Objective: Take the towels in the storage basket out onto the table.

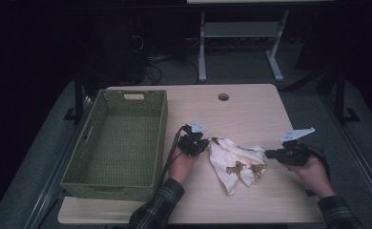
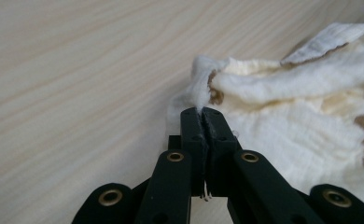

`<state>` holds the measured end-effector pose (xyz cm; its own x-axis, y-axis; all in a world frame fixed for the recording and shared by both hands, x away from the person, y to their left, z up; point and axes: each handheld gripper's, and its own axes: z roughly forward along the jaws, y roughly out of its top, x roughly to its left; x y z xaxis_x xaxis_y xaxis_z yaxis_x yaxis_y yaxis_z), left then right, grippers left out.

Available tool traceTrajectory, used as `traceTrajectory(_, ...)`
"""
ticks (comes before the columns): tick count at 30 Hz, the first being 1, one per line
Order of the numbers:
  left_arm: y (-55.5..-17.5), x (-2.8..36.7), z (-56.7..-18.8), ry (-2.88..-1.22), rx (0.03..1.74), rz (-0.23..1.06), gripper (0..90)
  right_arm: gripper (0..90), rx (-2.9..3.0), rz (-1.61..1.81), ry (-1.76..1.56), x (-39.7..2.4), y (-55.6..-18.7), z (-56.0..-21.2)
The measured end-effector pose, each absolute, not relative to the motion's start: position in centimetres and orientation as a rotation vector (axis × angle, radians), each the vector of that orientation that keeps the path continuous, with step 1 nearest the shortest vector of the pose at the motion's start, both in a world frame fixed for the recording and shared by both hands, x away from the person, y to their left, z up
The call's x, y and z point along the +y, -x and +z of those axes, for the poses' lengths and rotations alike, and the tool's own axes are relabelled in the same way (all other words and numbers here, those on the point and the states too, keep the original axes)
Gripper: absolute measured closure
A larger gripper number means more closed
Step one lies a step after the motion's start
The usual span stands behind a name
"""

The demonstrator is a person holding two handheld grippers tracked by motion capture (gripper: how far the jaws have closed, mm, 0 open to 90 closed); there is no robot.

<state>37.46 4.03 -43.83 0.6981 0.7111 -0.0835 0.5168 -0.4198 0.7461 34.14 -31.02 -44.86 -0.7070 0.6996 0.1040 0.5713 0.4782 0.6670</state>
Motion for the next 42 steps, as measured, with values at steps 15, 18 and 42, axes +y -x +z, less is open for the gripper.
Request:
traceTrajectory(15,-42.3,3.9,-43.3,-2.058,1.083,0.322,87.6,87.9,2.404,1.066,-1.142,-33.3,-38.6,-43.0)
traceTrajectory(18,-43.2,3.7,-44.4,-2.071,1.112,0.324,87.2,87.7,2.414,1.030,-1.161,-33.1,-39.9,-43.7)
traceTrajectory(42,-36.3,3.2,-43.2,-2.100,0.889,0.176,60.4,75.4,2.448,1.121,-1.137,-31.5,-36.4,-43.0)
